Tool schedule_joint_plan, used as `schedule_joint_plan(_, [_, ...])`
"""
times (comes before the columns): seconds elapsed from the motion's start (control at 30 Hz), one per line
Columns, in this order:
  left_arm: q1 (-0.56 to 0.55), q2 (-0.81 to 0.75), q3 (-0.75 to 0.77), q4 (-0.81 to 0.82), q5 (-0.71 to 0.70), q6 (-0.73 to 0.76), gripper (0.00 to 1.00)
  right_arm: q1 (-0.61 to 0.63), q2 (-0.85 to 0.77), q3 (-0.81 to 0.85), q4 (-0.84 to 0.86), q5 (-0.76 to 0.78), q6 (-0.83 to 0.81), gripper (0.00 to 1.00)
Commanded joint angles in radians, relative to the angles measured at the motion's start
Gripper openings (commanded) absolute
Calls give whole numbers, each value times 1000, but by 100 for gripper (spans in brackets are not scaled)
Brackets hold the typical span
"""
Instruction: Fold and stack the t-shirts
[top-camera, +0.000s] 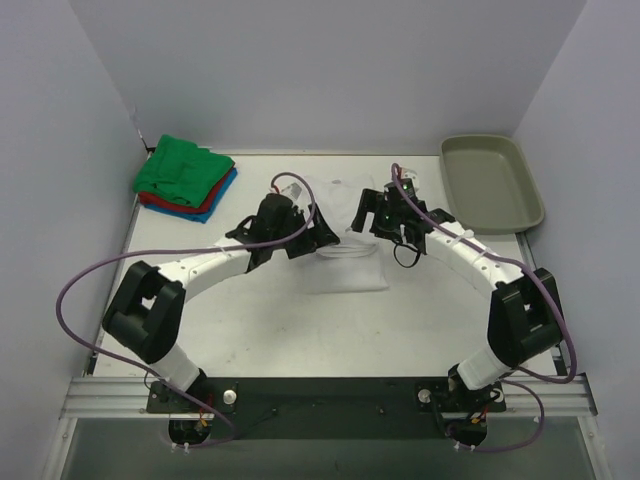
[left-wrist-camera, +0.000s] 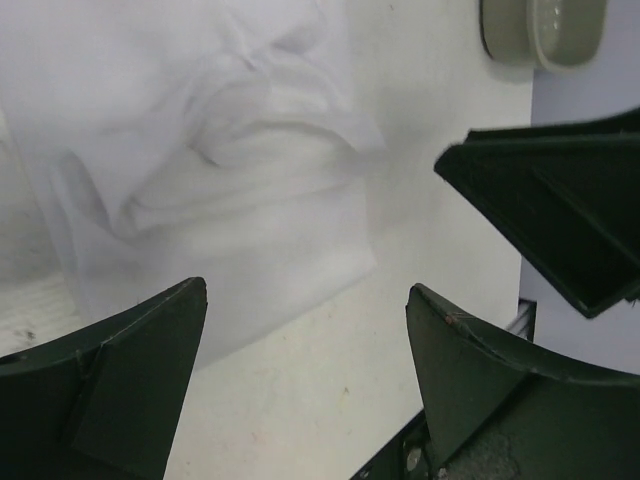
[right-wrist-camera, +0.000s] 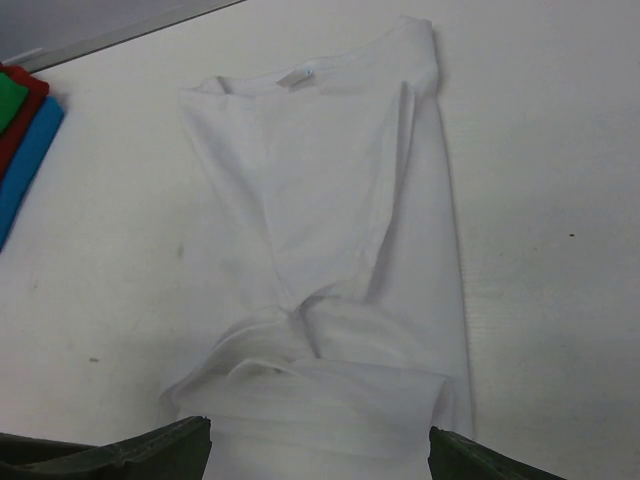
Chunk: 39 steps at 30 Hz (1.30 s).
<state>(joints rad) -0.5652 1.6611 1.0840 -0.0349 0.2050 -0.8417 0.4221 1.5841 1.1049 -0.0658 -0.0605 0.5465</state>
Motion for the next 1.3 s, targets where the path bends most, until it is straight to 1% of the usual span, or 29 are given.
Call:
schedule_joint_plan(0.0, [-70, -104, -138, 160, 45, -80, 91, 4, -71, -48, -51, 36, -17, 89])
schedule_joint_plan(0.03, [-82, -112, -166, 191, 57, -94, 91, 6, -81, -54, -51, 39, -19, 90])
schedule_joint_plan(0.07, [-91, -118, -197, 258, 63, -118, 91, 1, -93, -60, -51, 39, -20, 90])
schedule_joint_plan(0.13, [-110, -118, -266, 323, 88, -137, 91, -2, -102, -69, -51, 31, -22, 90])
schedule_joint_plan(0.17, [-113, -112, -286, 399, 100, -152, 91, -3, -110, -74, -51, 25, -23, 90])
schedule_joint_plan(0.23, [-117, -90, -347, 487, 135, -172, 91, -8, -115, -73, -51, 11, -26, 90])
schedule_joint_plan(0.27, [-121, -83, -364, 571, 142, -186, 91, -9, -119, -73, -52, 11, -29, 90])
schedule_joint_plan(0.33, [-122, -58, -412, 644, 152, -195, 91, -9, -124, -73, -52, 2, -34, 90])
schedule_joint_plan(0.37, [-122, -49, -424, 702, 152, -201, 91, -8, -122, -71, -55, 1, -36, 90])
schedule_joint_plan(0.47, [-124, -12, -456, 809, 166, -212, 91, -8, -121, -71, -57, -9, -36, 90])
schedule_joint_plan(0.63, [-124, 49, -484, 911, 180, -226, 91, -8, -96, -51, -57, -82, -28, 91])
schedule_joint_plan(0.77, [-124, 106, -532, 995, 191, -244, 91, 0, -79, -36, -42, -171, 0, 91])
schedule_joint_plan(0.9, [-124, 129, -576, 1035, 185, -247, 90, 4, -69, -40, -16, -246, 39, 95])
schedule_joint_plan(0.93, [-124, 131, -584, 1047, 185, -247, 90, 9, -67, -43, 0, -260, 56, 99])
schedule_joint_plan(0.97, [-122, 137, -591, 1056, 185, -247, 91, 10, -62, -45, 9, -275, 67, 100])
schedule_joint_plan(1.1, [-124, 167, -634, 1115, 188, -261, 90, 18, -29, -59, 57, -355, 138, 100])
schedule_joint_plan(1.13, [-124, 175, -645, 1139, 189, -266, 91, 21, -9, -65, 111, -383, 154, 100])
schedule_joint_plan(1.27, [-125, 212, -659, 1190, 198, -284, 90, 35, 53, -77, 188, -443, 237, 100])
